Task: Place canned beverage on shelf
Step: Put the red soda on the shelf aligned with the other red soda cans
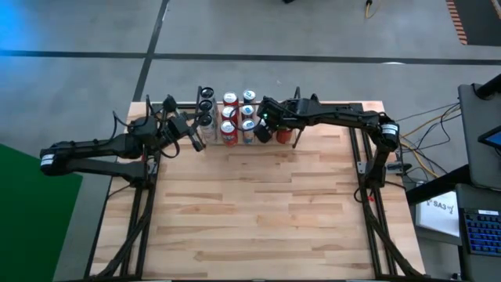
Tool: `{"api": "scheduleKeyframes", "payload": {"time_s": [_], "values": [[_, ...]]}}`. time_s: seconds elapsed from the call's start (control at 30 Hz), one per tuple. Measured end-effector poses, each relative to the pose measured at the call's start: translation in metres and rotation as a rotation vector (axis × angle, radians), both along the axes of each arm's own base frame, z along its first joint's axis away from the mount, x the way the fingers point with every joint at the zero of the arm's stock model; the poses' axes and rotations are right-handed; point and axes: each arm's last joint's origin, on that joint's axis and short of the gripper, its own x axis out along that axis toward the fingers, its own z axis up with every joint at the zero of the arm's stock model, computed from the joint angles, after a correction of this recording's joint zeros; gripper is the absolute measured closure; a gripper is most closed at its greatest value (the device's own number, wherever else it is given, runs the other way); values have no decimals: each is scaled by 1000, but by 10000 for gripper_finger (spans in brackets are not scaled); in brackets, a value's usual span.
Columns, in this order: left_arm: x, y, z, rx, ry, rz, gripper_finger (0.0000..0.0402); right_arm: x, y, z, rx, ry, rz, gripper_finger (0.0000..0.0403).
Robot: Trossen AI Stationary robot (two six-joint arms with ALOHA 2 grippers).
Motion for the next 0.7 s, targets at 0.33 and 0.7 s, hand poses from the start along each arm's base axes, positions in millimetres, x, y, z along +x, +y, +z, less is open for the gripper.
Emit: {"api": "scheduleKeyframes", "payload": {"time_s": [0.33,0.7], "values": [[1,-5,-4,-144,-36,-187,402,1,1,23,-102,-73,218,394],[-5,-14,-5,-225,-32,-280,402,-9,-5,31,-100,-68,212,394]]}}
